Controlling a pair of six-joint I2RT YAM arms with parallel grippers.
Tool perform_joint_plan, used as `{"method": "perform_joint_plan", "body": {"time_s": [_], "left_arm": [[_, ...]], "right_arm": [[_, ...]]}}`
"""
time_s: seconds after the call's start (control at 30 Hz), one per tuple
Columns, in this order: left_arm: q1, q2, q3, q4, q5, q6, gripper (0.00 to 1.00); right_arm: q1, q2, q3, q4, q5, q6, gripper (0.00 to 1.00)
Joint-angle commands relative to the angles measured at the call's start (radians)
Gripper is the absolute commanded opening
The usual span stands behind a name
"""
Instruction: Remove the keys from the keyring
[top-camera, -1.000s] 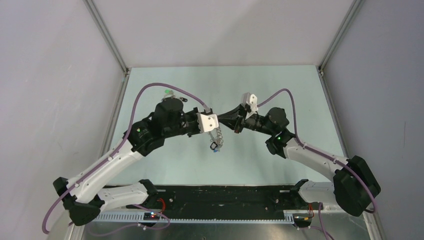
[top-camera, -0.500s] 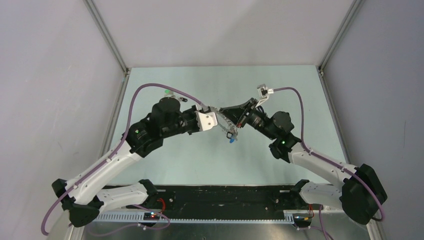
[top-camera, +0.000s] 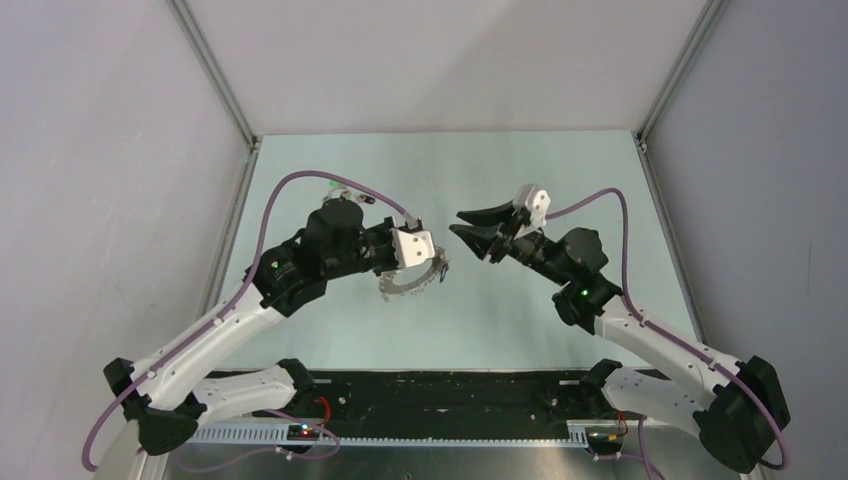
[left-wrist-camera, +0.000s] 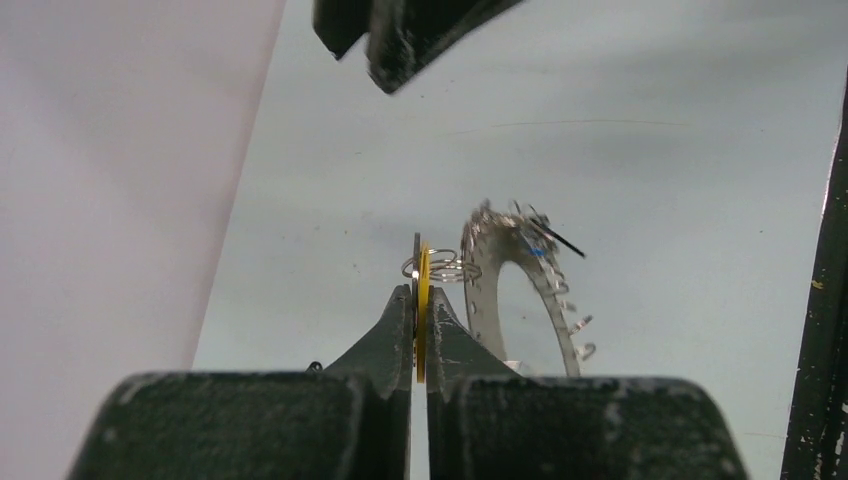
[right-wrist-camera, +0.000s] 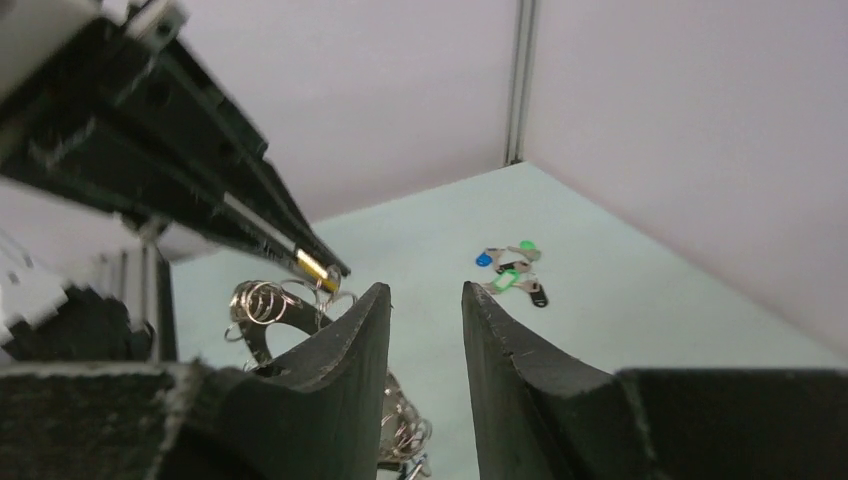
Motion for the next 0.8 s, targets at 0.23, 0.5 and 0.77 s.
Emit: {"method": "perform_joint_plan", "body": {"time_s": [0.23, 0.5, 0.77], "left_arm": [[-0.001, -0.038, 0.007, 0.05, 0.046, 0.018, 0.0], [0.0, -0.036, 0.004, 0.05, 0.059, 0.025, 0.0], [0.0, -0.033, 0.005, 0.05, 0.065, 0.026, 0.0]], "right_arm": [[0.051, 0.074, 0.011, 0.023, -0.175, -0.506, 0.37], [0.063, 0.125, 0.03, 0.043, -0.213, -0.515, 0.37], [0.066, 0.148, 0.049, 0.059, -0.263, -0.493, 0.37]]}}
